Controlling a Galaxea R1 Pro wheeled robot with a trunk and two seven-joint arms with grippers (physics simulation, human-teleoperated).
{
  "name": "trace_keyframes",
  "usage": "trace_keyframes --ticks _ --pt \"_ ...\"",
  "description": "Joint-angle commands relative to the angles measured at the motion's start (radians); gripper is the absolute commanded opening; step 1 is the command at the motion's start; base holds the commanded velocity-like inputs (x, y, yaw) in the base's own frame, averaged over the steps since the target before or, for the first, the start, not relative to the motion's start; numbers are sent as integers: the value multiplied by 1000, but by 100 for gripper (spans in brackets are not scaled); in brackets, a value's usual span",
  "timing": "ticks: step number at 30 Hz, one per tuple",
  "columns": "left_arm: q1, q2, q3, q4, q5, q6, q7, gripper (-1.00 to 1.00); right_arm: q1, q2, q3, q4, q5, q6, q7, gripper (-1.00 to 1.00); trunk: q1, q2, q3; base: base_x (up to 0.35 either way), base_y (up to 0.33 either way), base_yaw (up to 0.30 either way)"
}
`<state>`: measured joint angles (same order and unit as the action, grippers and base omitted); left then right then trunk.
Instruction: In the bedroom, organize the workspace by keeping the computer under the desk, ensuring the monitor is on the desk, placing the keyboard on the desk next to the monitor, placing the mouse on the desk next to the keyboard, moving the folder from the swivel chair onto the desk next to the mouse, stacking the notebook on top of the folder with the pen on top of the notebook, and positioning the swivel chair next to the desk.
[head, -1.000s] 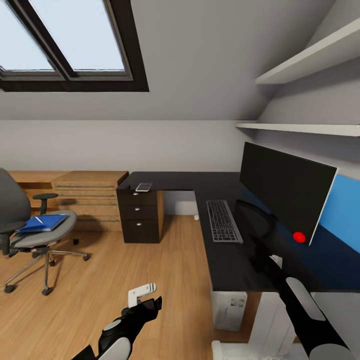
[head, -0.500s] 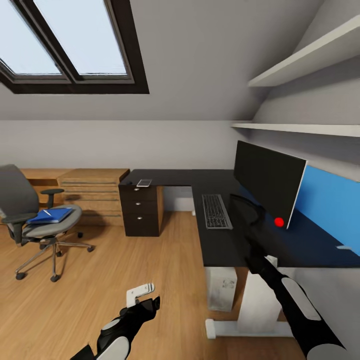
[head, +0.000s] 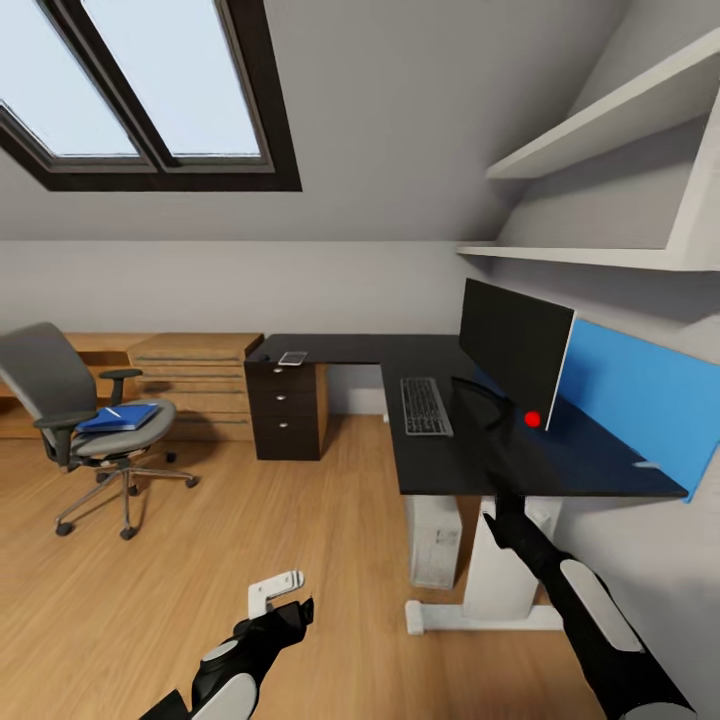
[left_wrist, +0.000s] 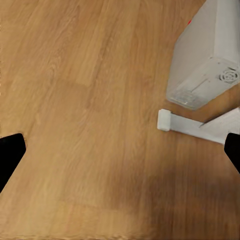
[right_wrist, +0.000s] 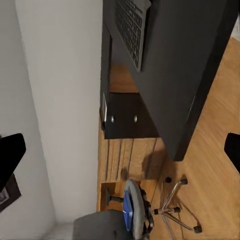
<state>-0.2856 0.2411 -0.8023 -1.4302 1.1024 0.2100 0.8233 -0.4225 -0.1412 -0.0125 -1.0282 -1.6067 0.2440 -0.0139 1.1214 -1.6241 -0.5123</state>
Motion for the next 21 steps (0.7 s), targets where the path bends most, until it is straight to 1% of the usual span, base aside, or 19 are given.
trace_keyframes --ticks 1,2,3,5,7,8,9,10,12,13,14,15,16,17,18,19,20,21 --pt "-1 0 -2 -1 3 4 6 100 13 0 4 -21 4 3 0 100 -1 -1 -1 -334 0 0" --pt "-1 0 -4 -1 3 4 5 100 43 1 13 -66 35 1 2 100 -1 -1 -1 -334 0 0" --pt "-1 0 -4 -1 2 4 4 100 59 1 16 -91 56 -2 3 100 -1 -1 -1 -334 0 0" --pt "-1 -1 -6 -1 1 5 3 100 128 1 24 -182 150 -22 5 100 -1 -1 -1 -331 0 0" --pt "-1 -1 -7 -1 1 5 3 100 161 1 26 -216 196 -37 5 100 -1 -1 -1 -281 0 0" --pt "-1 -1 -7 -1 2 5 2 100 191 1 29 -241 237 -53 6 100 -1 -1 -1 -166 0 0" --pt "-1 0 -7 -1 2 5 2 100 205 2 31 -251 256 -61 6 100 -1 -1 -1 -133 0 0" --pt "-1 0 -7 -2 2 5 2 100 233 2 35 -269 290 -79 6 100 -1 -1 -1 -85 0 0" --pt "-1 0 -8 -2 2 5 2 100 262 2 40 -282 324 -99 6 100 -1 -1 -1 -61 0 0" --pt "-1 -1 -9 -2 2 5 1 100 295 1 44 -294 361 -122 6 100 -1 -1 -1 -35 0 0" --pt "-1 -1 -10 -2 2 5 0 100 312 1 45 -298 381 -133 6 100 -1 -1 -1 -28 0 0" --pt "-1 -1 -11 2 3 4 2 100 347 0 47 -302 428 -158 6 100 -1 -1 -1 -18 0 0" --pt "-1 -1 -11 5 3 4 3 100 364 0 48 -302 454 -171 6 100 -1 -1 -1 -14 0 0" --pt "-2 0 -12 12 2 3 4 100 390 0 49 -289 516 -199 6 100 -4 6 2 -9 0 0" --pt "-2 2 -13 22 3 3 6 100 408 -1 49 -256 591 -230 7 100 -8 13 5 -6 0 0" --pt "-2 3 -13 30 3 2 6 100 414 -2 50 -234 632 -246 8 100 -12 20 8 -5 0 0" --pt "-1 7 -13 53 3 2 5 100 423 -1 50 -191 719 -280 13 100 -16 27 11 -3 0 0" --pt "0 9 -13 70 3 2 4 100 427 -1 51 -172 762 -299 17 100 -20 34 15 -2 0 0"
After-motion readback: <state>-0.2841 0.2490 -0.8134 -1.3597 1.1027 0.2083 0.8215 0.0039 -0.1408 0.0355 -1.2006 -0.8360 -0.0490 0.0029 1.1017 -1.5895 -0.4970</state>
